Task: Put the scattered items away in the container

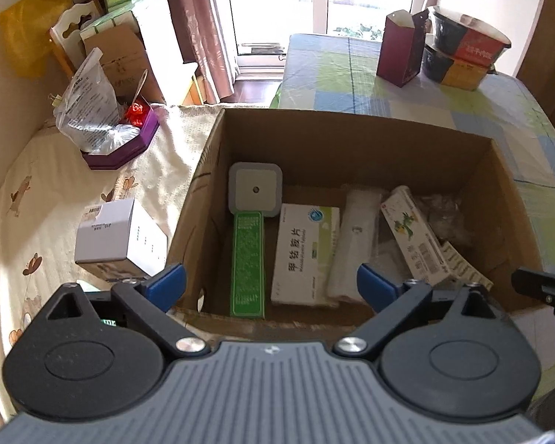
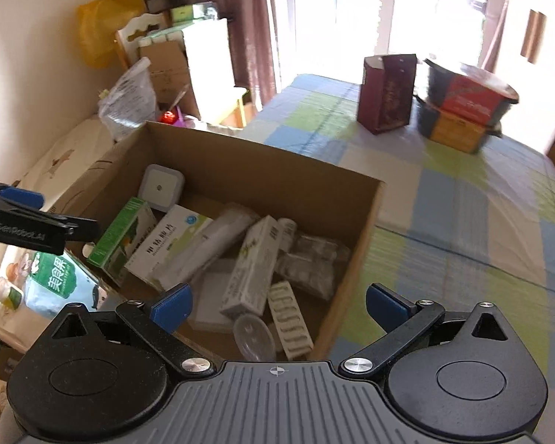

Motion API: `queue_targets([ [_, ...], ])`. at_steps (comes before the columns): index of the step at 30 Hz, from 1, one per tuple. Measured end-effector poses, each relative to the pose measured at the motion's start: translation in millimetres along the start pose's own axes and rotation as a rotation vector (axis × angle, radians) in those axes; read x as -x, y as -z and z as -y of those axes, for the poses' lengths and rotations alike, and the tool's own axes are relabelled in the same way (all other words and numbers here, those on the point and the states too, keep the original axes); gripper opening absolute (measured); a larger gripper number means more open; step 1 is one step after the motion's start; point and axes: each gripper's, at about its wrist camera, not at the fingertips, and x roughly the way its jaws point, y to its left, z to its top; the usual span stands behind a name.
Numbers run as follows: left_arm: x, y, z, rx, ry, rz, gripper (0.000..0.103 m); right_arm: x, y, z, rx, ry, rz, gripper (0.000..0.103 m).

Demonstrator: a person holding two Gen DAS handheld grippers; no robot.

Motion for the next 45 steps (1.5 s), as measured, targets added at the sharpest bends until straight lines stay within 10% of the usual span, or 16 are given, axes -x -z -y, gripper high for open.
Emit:
queue_targets([
  [45, 105.7, 78.9, 56.7, 0.119, -0.103, 0.049, 0.097, 71.2, 56.0, -22.3, -0.005, -0.01, -0.038, 0.103],
])
